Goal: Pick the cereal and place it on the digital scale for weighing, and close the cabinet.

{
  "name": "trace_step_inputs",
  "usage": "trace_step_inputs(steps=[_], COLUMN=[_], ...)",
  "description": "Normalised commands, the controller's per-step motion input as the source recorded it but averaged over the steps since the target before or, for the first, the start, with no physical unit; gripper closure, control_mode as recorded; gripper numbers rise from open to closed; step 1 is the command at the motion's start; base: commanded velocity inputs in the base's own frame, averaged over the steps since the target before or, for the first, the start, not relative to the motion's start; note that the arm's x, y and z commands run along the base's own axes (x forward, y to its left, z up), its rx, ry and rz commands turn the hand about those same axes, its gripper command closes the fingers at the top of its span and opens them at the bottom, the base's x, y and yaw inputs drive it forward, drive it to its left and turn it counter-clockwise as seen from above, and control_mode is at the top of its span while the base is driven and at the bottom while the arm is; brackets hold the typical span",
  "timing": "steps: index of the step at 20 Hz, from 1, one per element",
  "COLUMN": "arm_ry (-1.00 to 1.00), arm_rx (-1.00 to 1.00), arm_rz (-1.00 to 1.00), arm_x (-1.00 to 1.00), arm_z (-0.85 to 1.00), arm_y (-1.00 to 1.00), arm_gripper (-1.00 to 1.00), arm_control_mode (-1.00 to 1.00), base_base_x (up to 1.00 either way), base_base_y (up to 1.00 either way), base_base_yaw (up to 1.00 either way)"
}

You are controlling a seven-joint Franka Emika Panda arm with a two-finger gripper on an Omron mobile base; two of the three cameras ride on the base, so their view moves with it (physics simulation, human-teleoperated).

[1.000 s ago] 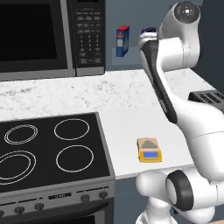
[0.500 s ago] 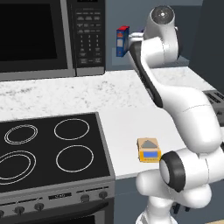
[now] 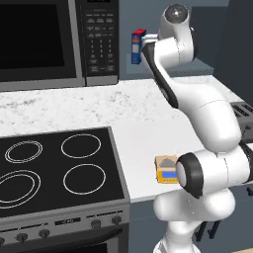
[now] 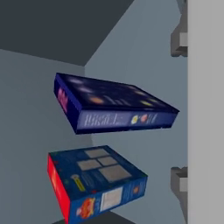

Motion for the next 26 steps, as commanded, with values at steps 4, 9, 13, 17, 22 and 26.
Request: trace_step_inputs(steps=[4,9,13,17,22,26], arm_ry=[0.00,0.00,0.00,0.00,0.00,0.00], arm_rx=[0.00,0.00,-0.01,-0.01,0.00,0.00], arm_rz=[0.00,-0.03,-0.09,-0.09,-0.08,-0.06], arm_x=[0.38,0.29,0.30,0.26,0.28,0.32], arm_z=[0.00,-0.01,-0.01,-0.03,-0.02,-0.04], arm_y=[-0.10,-0.08,0.00,0.00,0.00,-0.03], arm_gripper=[-1.00,-1.00,-1.00,-1.00,-1.00,-1.00], arm_control_mode=[-1.00,-1.00,-1.00,-1.00,-1.00,-1.00], base_base_x=[0.00,0.00,0.00,0.00,0.00,0.00], base_base_y=[0.00,0.00,0.00,0.00,0.00,0.00], base_base_yaw=[0.00,0.00,0.00,0.00,0.00,0.00])
